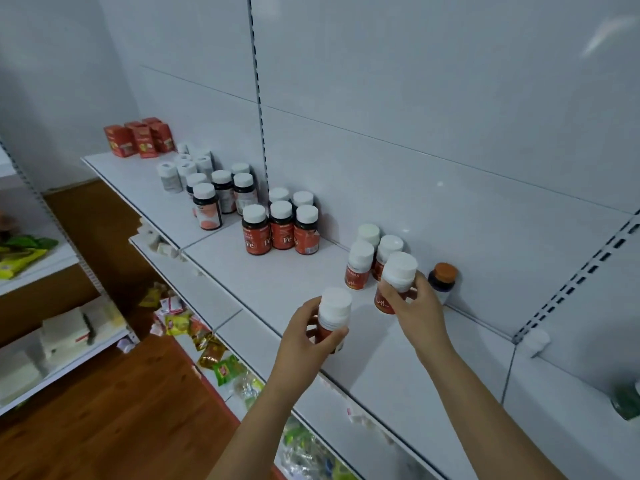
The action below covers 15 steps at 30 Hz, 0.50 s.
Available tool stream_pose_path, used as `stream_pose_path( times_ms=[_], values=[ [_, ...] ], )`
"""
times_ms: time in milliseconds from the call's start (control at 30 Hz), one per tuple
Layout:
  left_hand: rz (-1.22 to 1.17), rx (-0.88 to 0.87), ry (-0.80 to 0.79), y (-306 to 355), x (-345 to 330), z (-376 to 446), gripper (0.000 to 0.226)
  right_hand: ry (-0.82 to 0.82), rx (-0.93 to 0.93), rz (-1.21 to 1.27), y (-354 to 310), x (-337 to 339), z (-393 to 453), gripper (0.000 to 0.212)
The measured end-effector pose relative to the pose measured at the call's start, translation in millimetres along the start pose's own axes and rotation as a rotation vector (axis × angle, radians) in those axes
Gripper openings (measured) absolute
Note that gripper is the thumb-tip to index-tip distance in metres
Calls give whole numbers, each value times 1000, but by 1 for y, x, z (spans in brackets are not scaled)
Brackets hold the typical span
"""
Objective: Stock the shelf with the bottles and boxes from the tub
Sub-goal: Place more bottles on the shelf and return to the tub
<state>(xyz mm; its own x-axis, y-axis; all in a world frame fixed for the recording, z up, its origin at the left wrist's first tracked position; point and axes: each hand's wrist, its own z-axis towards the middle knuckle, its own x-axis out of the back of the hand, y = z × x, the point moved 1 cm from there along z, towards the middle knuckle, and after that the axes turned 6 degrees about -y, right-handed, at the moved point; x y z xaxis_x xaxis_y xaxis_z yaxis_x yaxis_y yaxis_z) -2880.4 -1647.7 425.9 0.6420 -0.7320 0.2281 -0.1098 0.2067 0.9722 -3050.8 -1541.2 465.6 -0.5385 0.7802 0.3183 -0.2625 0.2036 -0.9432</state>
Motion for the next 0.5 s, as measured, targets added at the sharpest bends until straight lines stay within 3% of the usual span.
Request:
stream_pose_path(
  times_ms=[167,267,400,500],
  values=[
    [-59,-58,-82,-5,1,48,55,68,71,-72,11,-16,34,30],
    [25,-97,-184,-13,-3,76,57,84,34,-121,44,-25,46,27],
    [569,-243,-288,-35,-4,106,43,120,46,-529,83,-39,40,37],
    [945,-272,-356,-54,-5,120,84,178,81,-683,86,-40,44,35]
  ],
)
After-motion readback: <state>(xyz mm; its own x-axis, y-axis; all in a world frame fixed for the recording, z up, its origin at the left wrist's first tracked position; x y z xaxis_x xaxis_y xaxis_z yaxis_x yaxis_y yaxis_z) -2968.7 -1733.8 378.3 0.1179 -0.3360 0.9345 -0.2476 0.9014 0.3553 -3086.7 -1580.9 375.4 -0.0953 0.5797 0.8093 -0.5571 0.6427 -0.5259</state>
